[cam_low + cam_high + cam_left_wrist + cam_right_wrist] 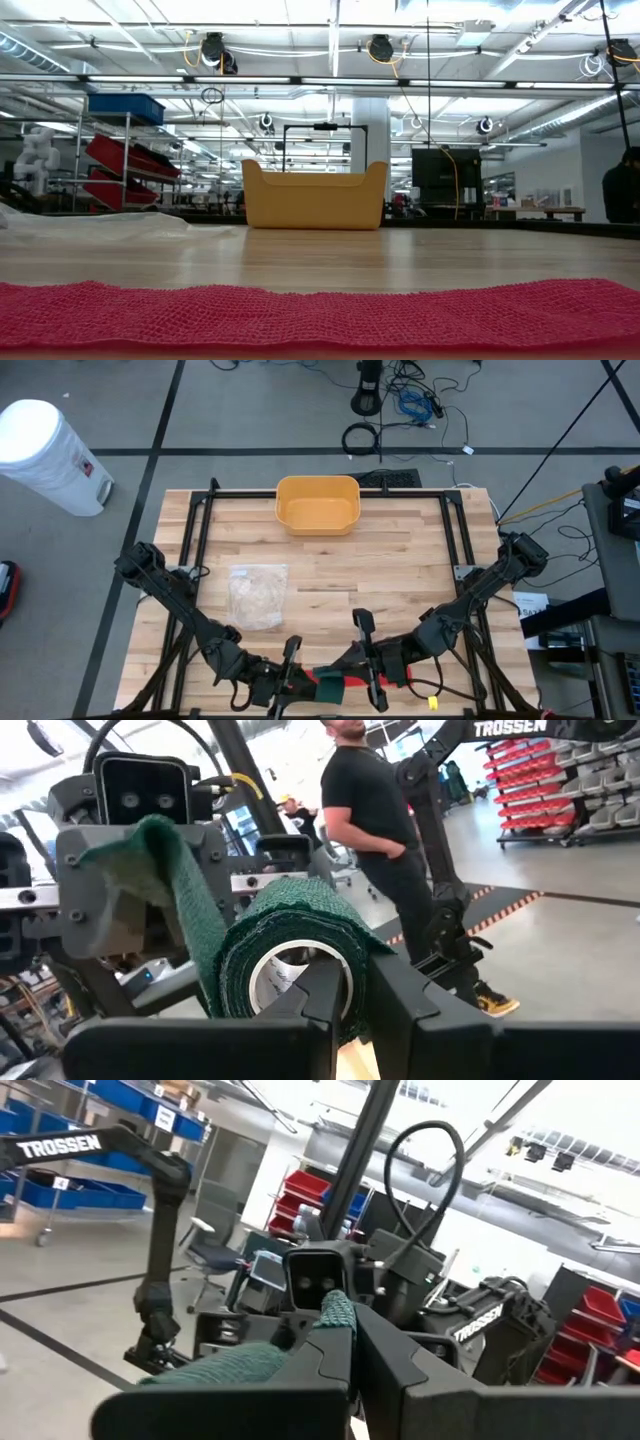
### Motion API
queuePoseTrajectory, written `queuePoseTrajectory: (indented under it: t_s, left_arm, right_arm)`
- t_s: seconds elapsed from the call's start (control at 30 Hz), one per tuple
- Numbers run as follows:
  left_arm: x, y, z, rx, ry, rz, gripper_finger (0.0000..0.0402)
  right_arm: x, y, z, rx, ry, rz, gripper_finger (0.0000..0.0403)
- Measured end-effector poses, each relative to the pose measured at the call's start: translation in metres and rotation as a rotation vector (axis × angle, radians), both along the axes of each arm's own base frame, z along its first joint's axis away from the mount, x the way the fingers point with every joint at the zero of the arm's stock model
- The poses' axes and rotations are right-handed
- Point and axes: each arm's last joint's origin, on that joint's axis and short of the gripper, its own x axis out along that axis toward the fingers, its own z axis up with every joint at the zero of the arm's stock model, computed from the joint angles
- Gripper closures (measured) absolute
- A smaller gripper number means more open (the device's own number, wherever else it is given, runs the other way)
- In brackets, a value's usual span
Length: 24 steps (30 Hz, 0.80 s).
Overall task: Roll bandage
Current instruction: Roll the green bandage
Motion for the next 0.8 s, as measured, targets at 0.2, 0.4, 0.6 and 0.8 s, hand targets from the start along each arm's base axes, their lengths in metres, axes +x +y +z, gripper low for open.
queuePoseTrajectory:
  t_s: [0.2,0.4,0.6,0.8]
  left_arm:
    - [0.001,0.003,0.0,-0.012,0.008,0.083,0.0363]
    - [0.003,0.006,0.001,-0.019,0.002,0.099,0.0363]
    - [0.007,0.01,0.001,-0.018,0.002,0.114,0.0363]
    - [0.009,0.012,0.0,-0.015,0.005,0.119,0.0363]
  right_arm:
    - [-0.005,0.007,0.0,-0.005,-0.002,0.017,0.0403]
    - [-0.006,0.007,0.0,-0.003,-0.004,0.018,0.0403]
    - [-0.006,0.008,0.0,-0.005,-0.003,0.02,0.0399]
    - [-0.007,0.01,-0.002,-0.019,0.013,0.027,0.039]
